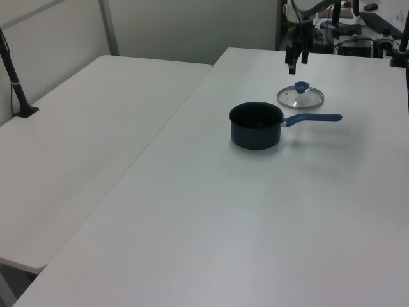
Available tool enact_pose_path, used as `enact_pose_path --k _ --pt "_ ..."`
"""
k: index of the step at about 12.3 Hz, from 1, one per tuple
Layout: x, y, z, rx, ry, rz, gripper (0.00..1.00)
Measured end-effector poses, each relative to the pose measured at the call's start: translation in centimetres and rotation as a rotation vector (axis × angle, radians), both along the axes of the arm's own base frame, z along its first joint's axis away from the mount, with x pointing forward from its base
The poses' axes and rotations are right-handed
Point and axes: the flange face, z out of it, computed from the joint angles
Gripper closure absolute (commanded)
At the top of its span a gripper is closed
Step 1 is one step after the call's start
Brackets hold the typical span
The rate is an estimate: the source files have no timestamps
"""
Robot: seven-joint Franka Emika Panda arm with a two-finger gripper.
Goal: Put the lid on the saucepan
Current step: 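Lower the gripper over the lid and close it on the blue knob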
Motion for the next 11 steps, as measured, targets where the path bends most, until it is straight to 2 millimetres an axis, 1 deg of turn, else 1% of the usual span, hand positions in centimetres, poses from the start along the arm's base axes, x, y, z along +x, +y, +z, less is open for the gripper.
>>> enact_pose_path --k 1,3,5,8,9,11 --pt "0.0 -0.9 -0.6 -0.006 -0.008 -0.011 0.01" --pt "-0.6 -3.4 -1.3 -0.013 -0.02 -0.04 0.01" --pt "-0.8 -5.3 -3.5 -0.028 -0.012 -0.049 0.01" --pt "-1.4 -9.0 -7.2 -0.062 -0.001 -0.036 0.01" --pt "-1.5 -9.5 -8.0 -0.063 0.002 -0.028 0.01" --pt "-1.3 -9.2 -8.9 -0.059 0.011 -0.018 0.01"
